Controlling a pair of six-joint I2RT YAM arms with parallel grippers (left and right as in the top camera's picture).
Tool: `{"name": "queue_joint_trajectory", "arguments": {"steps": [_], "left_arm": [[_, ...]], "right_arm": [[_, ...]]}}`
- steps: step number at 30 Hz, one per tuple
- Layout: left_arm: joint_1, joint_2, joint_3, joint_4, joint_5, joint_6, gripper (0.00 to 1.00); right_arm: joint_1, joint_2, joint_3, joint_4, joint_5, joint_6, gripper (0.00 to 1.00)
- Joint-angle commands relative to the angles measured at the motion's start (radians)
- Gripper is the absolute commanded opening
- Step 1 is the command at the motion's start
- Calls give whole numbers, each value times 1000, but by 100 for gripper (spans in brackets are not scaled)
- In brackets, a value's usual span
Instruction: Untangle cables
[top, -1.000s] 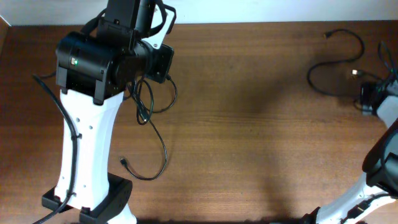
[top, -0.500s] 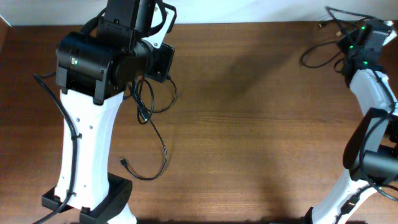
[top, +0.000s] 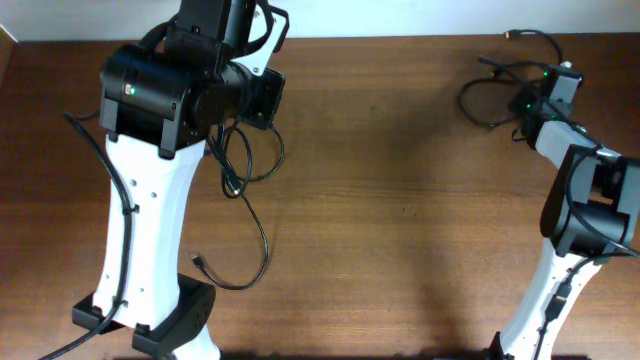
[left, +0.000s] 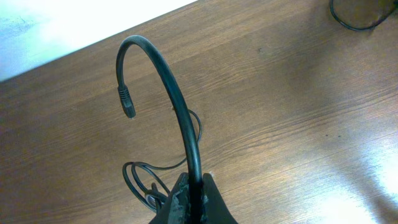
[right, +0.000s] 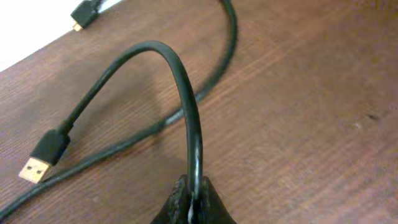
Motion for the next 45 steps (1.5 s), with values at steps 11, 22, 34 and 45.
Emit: {"name": "queue_joint_trajectory", "arguments": {"steps": [11, 22, 34, 45], "left_arm": [[3, 5, 10, 4, 11, 5, 0], [-10, 6, 10, 3, 3, 5, 0], [-7, 12, 10, -23, -24, 2, 0], [-7, 15, 10, -30, -23, 2, 0]], "right_arm": [[84, 31, 25, 90, 38, -395, 4], [85, -116, 26, -37, 35, -448, 98], [140, -594, 26, -519, -212, -448, 99], [356, -550, 25, -618, -172, -530, 98]]}}
